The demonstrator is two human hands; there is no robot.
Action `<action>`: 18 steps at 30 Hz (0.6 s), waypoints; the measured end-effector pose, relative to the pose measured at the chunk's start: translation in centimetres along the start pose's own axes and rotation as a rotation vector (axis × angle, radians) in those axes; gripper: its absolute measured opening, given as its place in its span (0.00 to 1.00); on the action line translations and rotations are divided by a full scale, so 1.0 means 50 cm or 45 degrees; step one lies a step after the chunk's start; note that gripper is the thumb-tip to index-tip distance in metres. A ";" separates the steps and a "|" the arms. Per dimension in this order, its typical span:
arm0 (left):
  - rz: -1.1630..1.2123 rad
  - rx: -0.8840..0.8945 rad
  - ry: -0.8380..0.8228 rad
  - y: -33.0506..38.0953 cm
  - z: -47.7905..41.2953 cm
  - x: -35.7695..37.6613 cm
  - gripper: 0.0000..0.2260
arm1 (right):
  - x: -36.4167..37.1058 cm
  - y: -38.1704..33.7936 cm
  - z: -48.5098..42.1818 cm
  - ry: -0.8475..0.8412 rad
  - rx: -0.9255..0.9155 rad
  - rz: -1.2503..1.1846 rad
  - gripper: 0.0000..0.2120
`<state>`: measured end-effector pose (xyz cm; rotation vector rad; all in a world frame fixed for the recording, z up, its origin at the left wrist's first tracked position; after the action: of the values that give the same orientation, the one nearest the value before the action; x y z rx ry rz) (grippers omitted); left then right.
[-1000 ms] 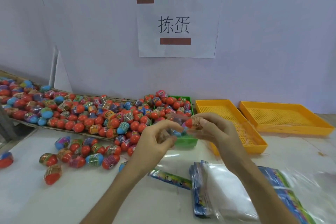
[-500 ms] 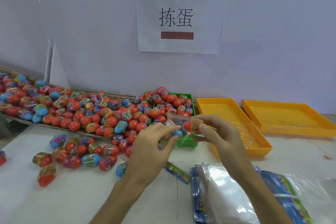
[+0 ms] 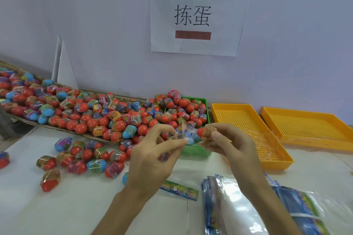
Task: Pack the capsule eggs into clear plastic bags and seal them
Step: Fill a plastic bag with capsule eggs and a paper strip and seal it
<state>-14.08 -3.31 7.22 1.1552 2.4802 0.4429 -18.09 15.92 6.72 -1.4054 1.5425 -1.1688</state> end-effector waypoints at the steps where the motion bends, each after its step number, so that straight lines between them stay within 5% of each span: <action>1: -0.002 -0.017 -0.013 -0.001 0.000 0.001 0.07 | 0.000 -0.005 0.000 0.002 -0.023 0.022 0.07; 7: 0.041 -0.170 -0.069 0.007 0.007 0.018 0.04 | -0.003 -0.019 0.009 0.030 -0.119 0.119 0.10; 14: 0.780 -1.275 -0.115 -0.047 0.034 0.045 0.31 | -0.001 -0.027 0.014 0.014 -0.134 0.074 0.11; 18: 0.895 -1.417 -0.253 -0.047 0.034 0.050 0.14 | 0.003 -0.031 0.019 -0.029 -0.134 0.003 0.12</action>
<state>-16.36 -2.58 4.24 1.3458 1.1717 1.5278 -16.71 15.65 7.87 -1.4805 1.6094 -1.0799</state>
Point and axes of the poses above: each hand's wrist, its own z-axis away from the middle knuckle, its own x-axis out of the palm, y = z × x, the point moved 6 cm from there along -z, towards the middle knuckle, and after that the axes turned 12 degrees about y, right-handed, at the moved point
